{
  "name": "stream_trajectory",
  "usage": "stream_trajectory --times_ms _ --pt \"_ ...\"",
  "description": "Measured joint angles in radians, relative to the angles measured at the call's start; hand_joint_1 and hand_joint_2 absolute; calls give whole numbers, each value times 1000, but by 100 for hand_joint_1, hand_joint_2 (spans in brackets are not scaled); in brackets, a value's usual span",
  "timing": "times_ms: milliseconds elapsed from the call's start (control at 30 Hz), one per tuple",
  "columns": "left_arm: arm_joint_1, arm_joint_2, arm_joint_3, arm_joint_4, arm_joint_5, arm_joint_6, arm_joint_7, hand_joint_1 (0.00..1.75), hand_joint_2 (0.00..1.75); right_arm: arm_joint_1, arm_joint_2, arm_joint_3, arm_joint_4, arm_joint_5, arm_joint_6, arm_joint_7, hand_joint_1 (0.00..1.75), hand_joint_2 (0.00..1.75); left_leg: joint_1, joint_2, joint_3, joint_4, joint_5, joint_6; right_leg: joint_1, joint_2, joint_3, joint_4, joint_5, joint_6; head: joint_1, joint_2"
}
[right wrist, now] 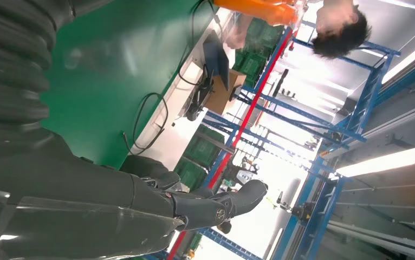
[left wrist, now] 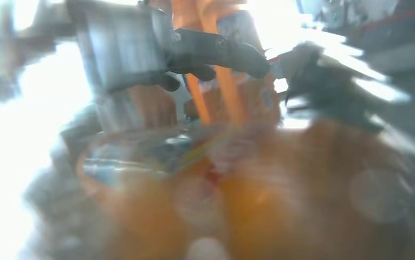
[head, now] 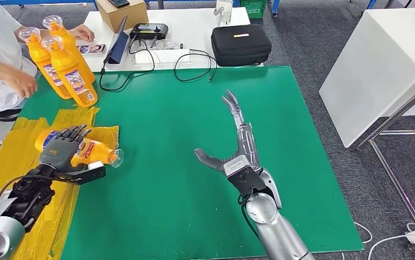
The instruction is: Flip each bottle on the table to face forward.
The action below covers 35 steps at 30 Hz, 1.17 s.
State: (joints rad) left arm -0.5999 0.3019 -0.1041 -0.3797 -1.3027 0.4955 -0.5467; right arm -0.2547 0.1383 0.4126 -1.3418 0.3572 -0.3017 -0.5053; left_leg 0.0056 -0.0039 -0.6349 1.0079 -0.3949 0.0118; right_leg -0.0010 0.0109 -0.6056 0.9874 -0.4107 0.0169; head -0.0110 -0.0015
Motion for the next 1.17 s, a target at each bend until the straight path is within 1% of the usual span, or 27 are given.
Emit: stream_trajectory --times_ms 67,167,367,567,667,767,900,967,1033,1133,1167 --pt "-3 0 0 -46 48 -24 -29 0 175 5 0 -2 -1 4 -4 2 0 175 0 0 0 0 0 0 0 0 0 0 0 0 0 0" --pt "-9 2 -7 -141 94 -84 -35 0 175 14 -1 -8 -5 12 -4 7 0 175 0 0 0 0 0 0 0 0 0 0 0 0 0 0" --pt "-11 34 -76 -307 99 -180 15 0 175 34 -4 -29 -20 25 -4 14 0 175 0 0 0 0 0 0 0 0 0 0 0 0 0 0" --pt "-13 60 -126 -382 109 -216 28 0 175 46 -7 -43 -31 30 -4 15 0 175 0 0 0 0 0 0 0 0 0 0 0 0 0 0" --pt "-4 72 -149 -427 189 -250 17 0 175 55 -9 -49 -40 35 -4 17 0 175 0 0 0 0 0 0 0 0 0 0 0 0 0 0" --pt "38 69 -156 -513 337 -273 -32 0 175 69 -9 -55 -53 37 -5 17 0 175 0 0 0 0 0 0 0 0 0 0 0 0 0 0" --pt "109 47 -161 -629 452 -294 -73 0 175 84 -9 -63 -71 37 -10 17 0 175 -1 0 -1 0 -1 0 -1 0 0 0 0 0 0 0" --pt "153 19 -154 -703 537 -316 -104 0 175 98 -9 -70 -87 38 -19 17 0 175 -1 0 -1 0 -1 0 -1 0 0 -1 0 0 0 0" --pt "212 -25 -147 -794 625 -350 -110 0 175 119 -9 -80 -112 39 -33 17 0 175 -1 0 -1 0 -1 1 -2 0 0 -1 0 0 0 0" --pt "313 -111 -138 -940 809 -445 -70 0 175 173 -9 -106 -171 51 -50 13 0 175 -2 0 -1 0 -3 2 -3 0 0 -1 0 1 0 0" --pt "330 -127 -136 -965 846 -464 -60 0 175 184 -9 -111 -182 54 -52 11 0 175 -3 0 -1 0 -3 2 -3 0 0 -1 0 1 0 0"
